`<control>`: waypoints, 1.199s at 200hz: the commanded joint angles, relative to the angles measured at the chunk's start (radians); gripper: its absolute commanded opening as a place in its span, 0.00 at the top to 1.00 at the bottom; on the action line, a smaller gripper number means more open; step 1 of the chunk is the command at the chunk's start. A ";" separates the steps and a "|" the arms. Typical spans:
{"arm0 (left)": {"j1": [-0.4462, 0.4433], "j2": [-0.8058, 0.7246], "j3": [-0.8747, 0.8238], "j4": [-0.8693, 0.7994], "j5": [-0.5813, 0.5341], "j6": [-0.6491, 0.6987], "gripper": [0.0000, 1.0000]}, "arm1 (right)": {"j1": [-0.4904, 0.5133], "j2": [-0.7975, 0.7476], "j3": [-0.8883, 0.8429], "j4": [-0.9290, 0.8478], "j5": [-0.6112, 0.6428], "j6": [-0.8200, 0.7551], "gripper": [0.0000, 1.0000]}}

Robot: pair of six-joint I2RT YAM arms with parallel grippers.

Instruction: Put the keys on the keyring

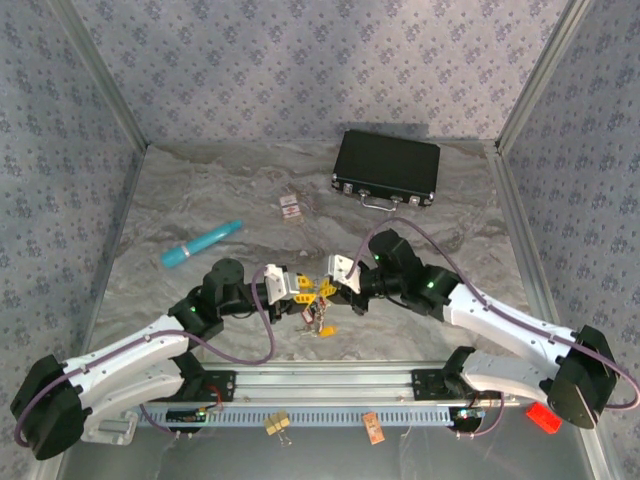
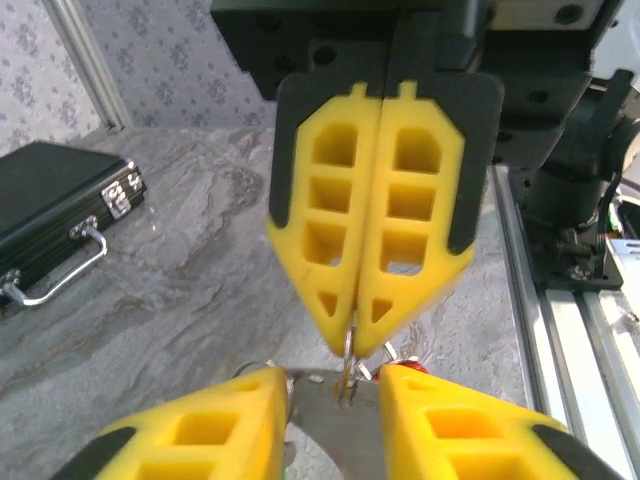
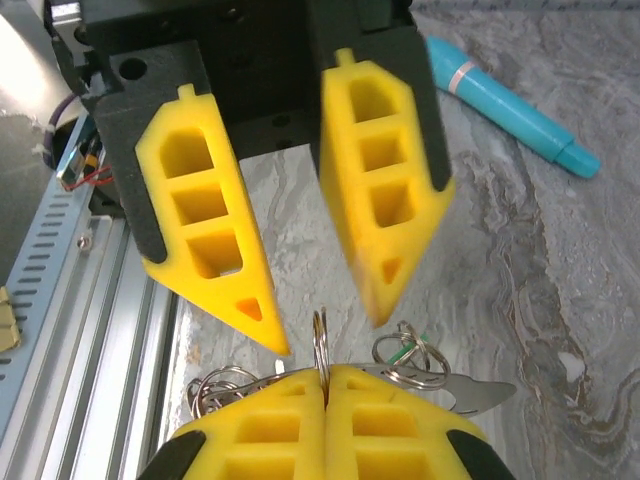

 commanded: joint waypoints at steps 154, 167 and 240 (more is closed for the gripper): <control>-0.006 0.000 0.043 -0.026 0.014 0.032 1.00 | 0.010 0.033 0.151 -0.180 0.007 -0.086 0.70; -0.006 0.002 0.018 0.037 0.018 0.011 1.00 | -0.021 0.012 0.098 -0.113 -0.051 -0.035 0.68; -0.006 0.004 -0.017 0.129 0.041 -0.031 1.00 | -0.034 0.039 0.020 0.017 -0.093 0.035 0.71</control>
